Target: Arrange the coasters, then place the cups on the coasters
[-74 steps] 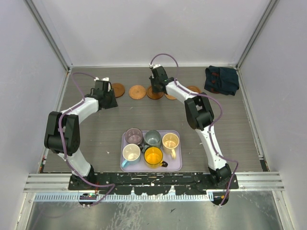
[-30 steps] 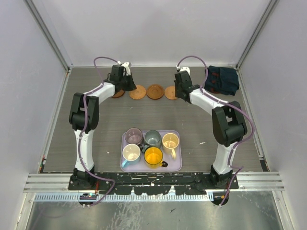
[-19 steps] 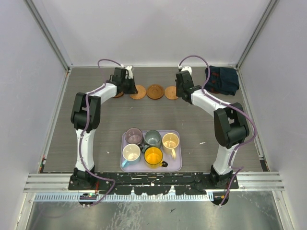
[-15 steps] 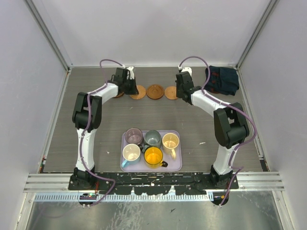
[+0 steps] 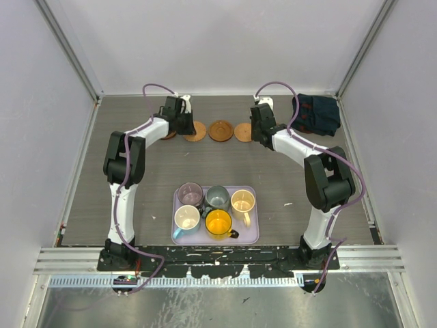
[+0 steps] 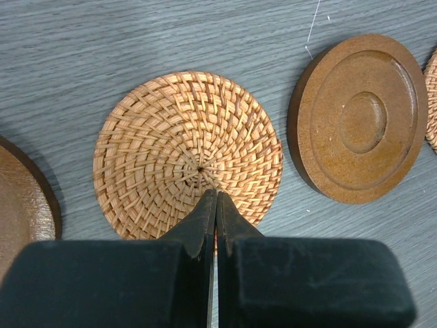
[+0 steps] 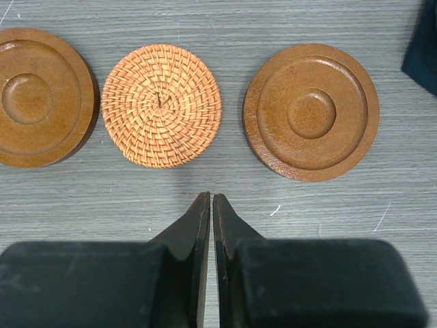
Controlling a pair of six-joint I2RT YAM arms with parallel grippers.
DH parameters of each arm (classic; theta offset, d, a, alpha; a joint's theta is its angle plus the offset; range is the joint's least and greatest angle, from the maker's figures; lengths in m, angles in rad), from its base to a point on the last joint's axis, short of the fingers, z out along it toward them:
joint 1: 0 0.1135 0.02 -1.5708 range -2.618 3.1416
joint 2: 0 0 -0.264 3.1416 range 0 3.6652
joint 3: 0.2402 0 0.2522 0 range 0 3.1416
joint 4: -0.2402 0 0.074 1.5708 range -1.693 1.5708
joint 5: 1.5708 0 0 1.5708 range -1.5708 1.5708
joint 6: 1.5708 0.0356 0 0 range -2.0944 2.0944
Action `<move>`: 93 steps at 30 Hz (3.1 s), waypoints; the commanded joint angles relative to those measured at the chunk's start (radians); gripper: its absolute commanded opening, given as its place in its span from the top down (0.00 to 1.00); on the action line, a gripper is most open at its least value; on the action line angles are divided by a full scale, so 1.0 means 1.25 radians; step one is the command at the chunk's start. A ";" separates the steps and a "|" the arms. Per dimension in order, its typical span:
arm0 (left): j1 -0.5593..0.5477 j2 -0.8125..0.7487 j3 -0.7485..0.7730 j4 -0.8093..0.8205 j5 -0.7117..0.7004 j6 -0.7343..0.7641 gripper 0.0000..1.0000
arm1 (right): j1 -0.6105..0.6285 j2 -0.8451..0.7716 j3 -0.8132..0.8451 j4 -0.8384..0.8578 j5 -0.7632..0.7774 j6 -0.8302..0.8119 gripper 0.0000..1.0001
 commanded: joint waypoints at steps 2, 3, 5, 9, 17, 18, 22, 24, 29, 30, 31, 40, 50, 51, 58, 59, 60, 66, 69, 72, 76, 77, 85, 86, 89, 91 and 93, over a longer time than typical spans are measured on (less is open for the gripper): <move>0.003 -0.009 0.022 -0.015 -0.031 0.014 1.00 | 0.001 -0.048 0.007 0.038 0.014 0.012 0.88; 0.003 -0.009 0.024 -0.013 -0.031 0.014 1.00 | 0.001 -0.047 0.008 0.037 0.015 0.012 0.88; 0.003 -0.008 0.030 -0.012 -0.031 0.013 1.00 | 0.002 -0.044 0.011 0.036 0.014 0.012 0.88; 0.003 -0.011 0.033 -0.001 -0.023 0.015 1.00 | 0.001 -0.040 0.013 0.034 0.019 0.010 0.88; 0.003 -0.057 -0.007 0.112 0.085 0.004 0.93 | -0.005 -0.030 0.025 0.032 0.038 0.002 0.88; 0.003 -0.073 -0.018 0.144 0.107 -0.002 0.91 | -0.007 -0.029 0.026 0.033 0.041 0.002 0.88; 0.002 -0.120 -0.041 0.184 0.137 -0.014 0.85 | -0.016 -0.024 0.030 0.034 0.041 0.004 0.88; 0.003 -0.140 -0.049 0.184 0.136 -0.013 0.84 | -0.023 -0.019 0.032 0.036 0.018 0.006 0.88; 0.003 -0.213 -0.121 0.199 0.105 -0.018 0.84 | -0.024 0.021 0.075 0.036 -0.068 -0.004 0.88; 0.003 -0.231 -0.144 0.201 0.088 -0.020 0.84 | -0.024 0.033 0.087 0.033 -0.070 -0.006 0.88; 0.003 -0.248 -0.164 0.197 0.069 -0.022 0.84 | -0.024 0.044 0.099 0.031 -0.100 -0.007 0.88; 0.022 -0.420 -0.363 0.155 -0.091 -0.057 0.84 | -0.024 0.133 0.170 0.027 -0.152 -0.019 0.88; 0.037 -0.538 -0.487 0.146 -0.155 -0.058 0.83 | -0.024 0.213 0.223 0.024 -0.168 -0.026 0.88; 0.038 -0.541 -0.490 0.144 -0.157 -0.056 0.83 | -0.024 0.218 0.226 0.024 -0.166 -0.026 0.88; 0.041 -0.548 -0.501 0.134 -0.165 -0.055 0.83 | -0.024 0.251 0.238 0.023 -0.164 -0.025 0.88; 0.042 -0.549 -0.503 0.134 -0.166 -0.055 0.83 | -0.024 0.254 0.239 0.023 -0.162 -0.025 0.88; 0.042 -0.550 -0.503 0.134 -0.169 -0.053 0.83 | -0.024 0.256 0.240 0.022 -0.159 -0.027 0.88; 0.044 -0.548 -0.498 0.128 -0.172 -0.050 0.83 | -0.026 0.269 0.241 0.014 -0.131 -0.033 0.88; 0.045 -0.544 -0.494 0.125 -0.173 -0.050 0.83 | -0.029 0.268 0.235 0.012 -0.121 -0.031 0.88; 0.044 -0.541 -0.494 0.123 -0.172 -0.050 0.83 | -0.031 0.260 0.224 0.010 -0.109 -0.031 0.88; 0.045 -0.539 -0.493 0.123 -0.171 -0.053 0.83 | -0.035 0.248 0.213 0.010 -0.102 -0.032 0.88; 0.045 -0.538 -0.493 0.123 -0.172 -0.052 0.83 | -0.035 0.247 0.212 0.009 -0.099 -0.032 0.88; 0.044 -0.531 -0.494 0.122 -0.169 -0.053 0.83 | -0.036 0.248 0.214 0.006 -0.102 -0.033 0.88; 0.044 -0.531 -0.494 0.122 -0.170 -0.052 0.83 | -0.036 0.247 0.215 0.006 -0.107 -0.033 0.88; 0.045 -0.532 -0.493 0.123 -0.171 -0.052 0.83 | -0.036 0.238 0.217 0.011 -0.121 -0.034 0.87; 0.045 -0.534 -0.492 0.125 -0.171 -0.054 0.83 | -0.036 0.227 0.219 0.018 -0.129 -0.037 0.85; 0.046 -0.537 -0.492 0.127 -0.168 -0.054 0.83 | -0.036 0.208 0.219 0.025 -0.132 -0.039 0.83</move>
